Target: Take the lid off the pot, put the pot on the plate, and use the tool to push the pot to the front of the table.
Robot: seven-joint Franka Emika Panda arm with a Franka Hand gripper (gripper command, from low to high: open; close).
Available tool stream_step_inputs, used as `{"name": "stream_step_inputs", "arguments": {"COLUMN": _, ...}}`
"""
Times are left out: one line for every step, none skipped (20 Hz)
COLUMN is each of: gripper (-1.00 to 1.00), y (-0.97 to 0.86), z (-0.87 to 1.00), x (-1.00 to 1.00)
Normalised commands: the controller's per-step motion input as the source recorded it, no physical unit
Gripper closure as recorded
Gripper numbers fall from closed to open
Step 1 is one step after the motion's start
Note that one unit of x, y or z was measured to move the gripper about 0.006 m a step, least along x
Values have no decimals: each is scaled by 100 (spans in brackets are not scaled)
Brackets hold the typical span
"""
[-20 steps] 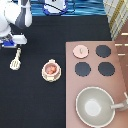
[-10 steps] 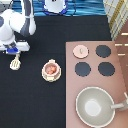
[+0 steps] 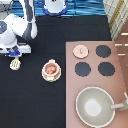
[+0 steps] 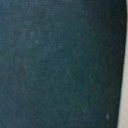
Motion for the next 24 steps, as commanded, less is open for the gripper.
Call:
{"name": "stream_step_inputs", "arguments": {"gripper": 100, "y": -24, "z": 17, "x": -21}}
{"name": "stream_step_inputs", "arguments": {"gripper": 100, "y": -25, "z": 16, "x": -24}}
{"name": "stream_step_inputs", "arguments": {"gripper": 100, "y": -25, "z": 12, "x": -24}}
{"name": "stream_step_inputs", "arguments": {"gripper": 100, "y": -25, "z": 11, "x": -25}}
{"name": "stream_step_inputs", "arguments": {"gripper": 100, "y": -23, "z": 10, "x": -22}}
{"name": "stream_step_inputs", "arguments": {"gripper": 100, "y": -22, "z": 9, "x": -22}}
{"name": "stream_step_inputs", "arguments": {"gripper": 100, "y": -19, "z": 11, "x": -14}}
{"name": "stream_step_inputs", "arguments": {"gripper": 100, "y": -13, "z": 13, "x": -4}}
{"name": "stream_step_inputs", "arguments": {"gripper": 100, "y": -10, "z": 17, "x": -1}}
{"name": "stream_step_inputs", "arguments": {"gripper": 100, "y": -9, "z": 17, "x": -1}}
{"name": "stream_step_inputs", "arguments": {"gripper": 100, "y": -9, "z": 21, "x": 0}}
{"name": "stream_step_inputs", "arguments": {"gripper": 100, "y": -9, "z": 21, "x": 0}}
{"name": "stream_step_inputs", "arguments": {"gripper": 100, "y": -7, "z": 22, "x": 0}}
{"name": "stream_step_inputs", "arguments": {"gripper": 100, "y": -6, "z": 24, "x": 0}}
{"name": "stream_step_inputs", "arguments": {"gripper": 100, "y": -5, "z": 23, "x": 0}}
{"name": "stream_step_inputs", "arguments": {"gripper": 100, "y": -4, "z": 23, "x": 0}}
{"name": "stream_step_inputs", "arguments": {"gripper": 100, "y": -4, "z": 21, "x": 0}}
{"name": "stream_step_inputs", "arguments": {"gripper": 100, "y": -4, "z": 22, "x": 0}}
{"name": "stream_step_inputs", "arguments": {"gripper": 100, "y": -2, "z": 25, "x": 0}}
{"name": "stream_step_inputs", "arguments": {"gripper": 100, "y": 0, "z": 29, "x": 0}}
{"name": "stream_step_inputs", "arguments": {"gripper": 100, "y": 0, "z": 35, "x": 0}}
{"name": "stream_step_inputs", "arguments": {"gripper": 100, "y": 0, "z": 47, "x": -3}}
{"name": "stream_step_inputs", "arguments": {"gripper": 100, "y": 1, "z": 71, "x": -9}}
{"name": "stream_step_inputs", "arguments": {"gripper": 100, "y": 9, "z": 96, "x": -8}}
